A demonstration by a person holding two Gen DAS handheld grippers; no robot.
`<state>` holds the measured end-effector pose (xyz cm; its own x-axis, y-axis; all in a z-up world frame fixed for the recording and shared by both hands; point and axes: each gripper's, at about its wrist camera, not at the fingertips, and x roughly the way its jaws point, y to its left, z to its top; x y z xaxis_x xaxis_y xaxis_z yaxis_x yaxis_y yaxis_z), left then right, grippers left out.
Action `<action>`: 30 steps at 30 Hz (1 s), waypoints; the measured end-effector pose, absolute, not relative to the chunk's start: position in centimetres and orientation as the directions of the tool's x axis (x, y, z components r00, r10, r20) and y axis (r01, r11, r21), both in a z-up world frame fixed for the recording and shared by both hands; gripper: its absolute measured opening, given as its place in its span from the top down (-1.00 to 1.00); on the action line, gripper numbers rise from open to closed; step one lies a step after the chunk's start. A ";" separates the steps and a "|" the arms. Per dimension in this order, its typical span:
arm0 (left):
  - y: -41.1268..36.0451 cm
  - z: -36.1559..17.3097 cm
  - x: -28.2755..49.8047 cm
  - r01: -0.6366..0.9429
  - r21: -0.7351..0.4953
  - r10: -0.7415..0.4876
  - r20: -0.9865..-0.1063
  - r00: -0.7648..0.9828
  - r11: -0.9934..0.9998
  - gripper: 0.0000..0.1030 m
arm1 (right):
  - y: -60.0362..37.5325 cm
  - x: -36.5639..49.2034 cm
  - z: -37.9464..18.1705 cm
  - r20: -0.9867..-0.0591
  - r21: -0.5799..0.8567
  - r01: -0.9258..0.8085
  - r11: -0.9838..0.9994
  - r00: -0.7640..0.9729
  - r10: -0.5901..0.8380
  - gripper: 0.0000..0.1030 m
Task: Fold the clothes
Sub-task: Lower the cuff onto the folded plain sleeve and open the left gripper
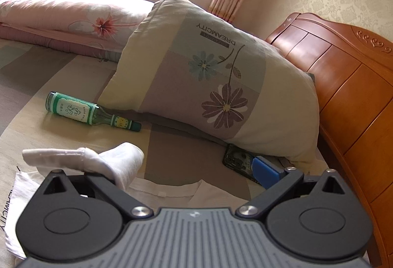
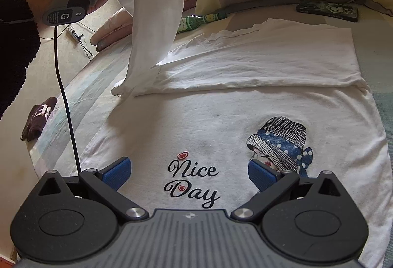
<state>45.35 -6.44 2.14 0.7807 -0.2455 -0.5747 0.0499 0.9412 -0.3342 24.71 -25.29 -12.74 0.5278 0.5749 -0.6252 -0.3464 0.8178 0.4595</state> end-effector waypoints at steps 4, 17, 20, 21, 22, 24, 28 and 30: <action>-7.7 1.8 45.9 0.064 -0.322 -0.250 -0.578 0.777 0.944 -0.95 | -25.6 24.8 -12.7 -0.619 0.466 -0.342 0.816 0.534 0.576 -1.00; -11.7 -1.1 47.0 0.151 -0.286 -0.306 -0.641 0.704 0.946 -0.95 | -25.7 24.7 -12.7 -0.629 0.452 -0.344 0.823 0.532 0.568 -1.00; -12.4 -2.0 47.3 0.166 -0.274 -0.311 -0.662 0.682 0.947 -0.95 | -25.8 24.6 -12.9 -0.643 0.435 -0.343 0.833 0.529 0.554 -1.00; -12.6 -2.4 47.4 0.170 -0.270 -0.312 -0.670 0.673 0.948 -0.95 | -25.8 24.6 -12.9 -0.644 0.434 -0.340 0.834 0.530 0.551 -1.00; -12.8 -2.7 47.4 0.177 -0.265 -0.314 -0.678 0.665 0.948 -0.95 | -25.9 24.6 -12.9 -0.641 0.436 -0.337 0.834 0.534 0.551 -1.00; -13.2 -3.5 47.5 0.191 -0.255 -0.317 -0.695 0.646 0.948 -0.95 | -26.1 24.7 -12.8 -0.635 0.443 -0.332 0.833 0.539 0.553 -1.00; -14.0 -5.7 47.5 0.215 -0.238 -0.320 -0.727 0.608 0.947 -0.95 | -26.0 24.6 -12.6 -0.632 0.440 -0.340 0.831 0.540 0.555 -1.00; -14.4 -7.0 47.4 0.229 -0.232 -0.324 -0.744 0.585 0.945 -0.95 | -25.9 24.5 -12.6 -0.636 0.428 -0.344 0.836 0.542 0.549 -1.00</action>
<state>47.43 -14.37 -7.00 0.5849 -0.3238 -0.7436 0.2287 0.9455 -0.2319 24.51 -25.85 -12.63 0.5420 0.5489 -0.6363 -0.3437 0.8358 0.4282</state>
